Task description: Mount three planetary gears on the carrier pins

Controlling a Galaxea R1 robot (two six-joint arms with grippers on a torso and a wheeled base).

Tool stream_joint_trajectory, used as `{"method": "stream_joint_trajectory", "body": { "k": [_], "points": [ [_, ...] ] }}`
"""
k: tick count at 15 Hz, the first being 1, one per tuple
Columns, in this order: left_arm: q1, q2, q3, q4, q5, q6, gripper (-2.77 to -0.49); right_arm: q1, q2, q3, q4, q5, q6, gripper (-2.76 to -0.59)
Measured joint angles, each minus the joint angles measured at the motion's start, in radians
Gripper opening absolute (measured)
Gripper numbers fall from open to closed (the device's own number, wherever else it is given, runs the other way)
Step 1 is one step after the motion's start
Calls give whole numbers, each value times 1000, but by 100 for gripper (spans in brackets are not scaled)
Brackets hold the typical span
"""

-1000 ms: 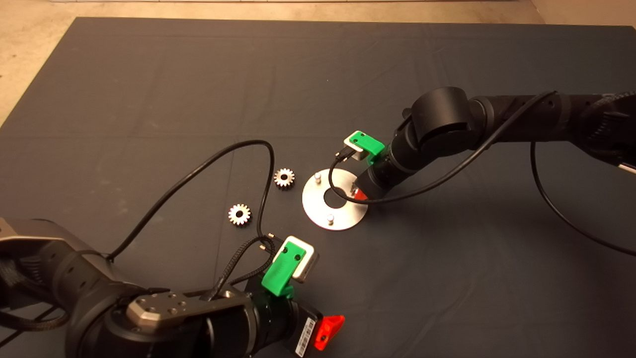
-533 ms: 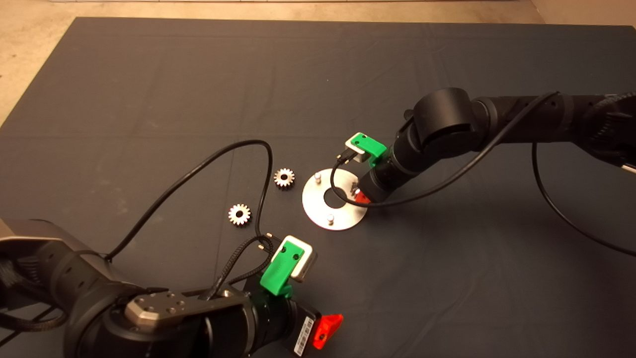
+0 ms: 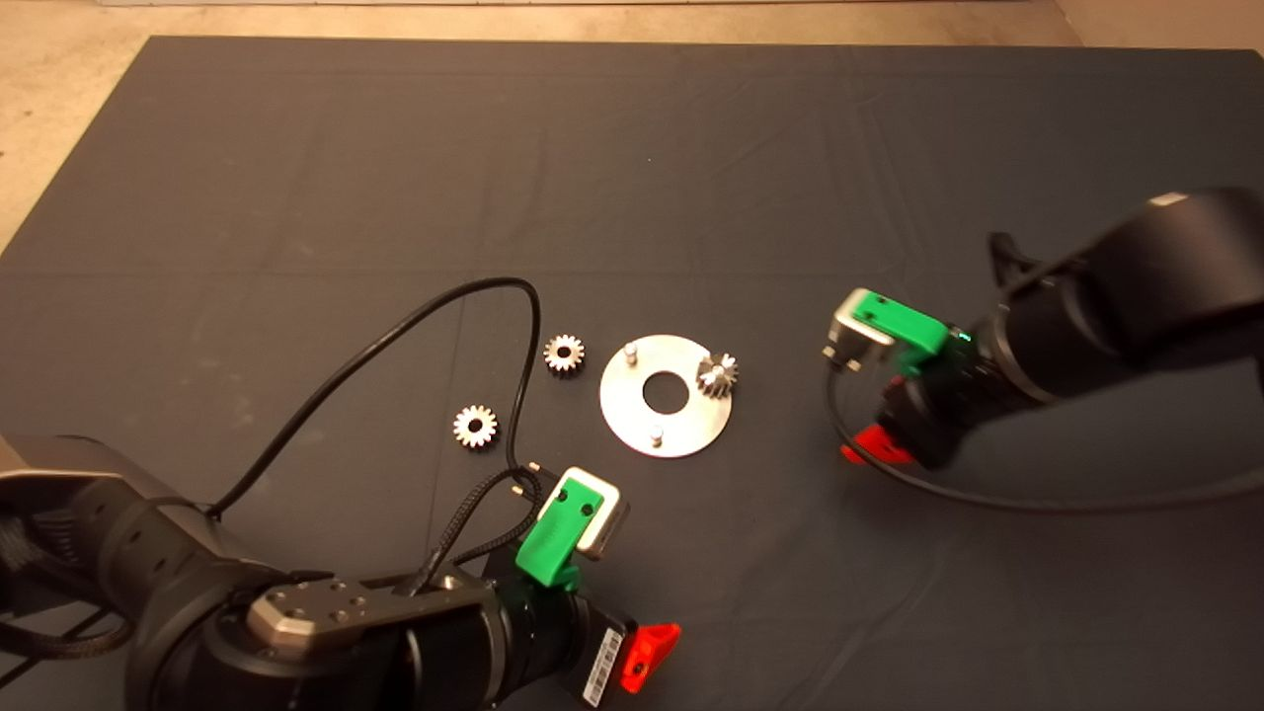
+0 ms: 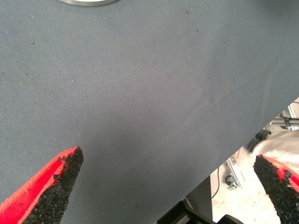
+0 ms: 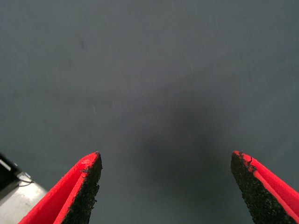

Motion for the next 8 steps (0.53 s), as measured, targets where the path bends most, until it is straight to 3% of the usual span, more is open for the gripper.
{"method": "stream_joint_trajectory", "body": {
  "k": [1,3,5,8],
  "points": [
    [0,0,0,-2,0,0,-62,6,-59,44,1,5,0,-129],
    [0,7,0,-4,0,1,-62,11,-131,110,12,43,0,-119],
    [-3,8,0,-11,0,3,-62,11,-130,124,20,67,0,-118],
    [-13,-5,0,-18,1,26,-62,-8,-127,122,0,72,0,-118]
  ]
}}
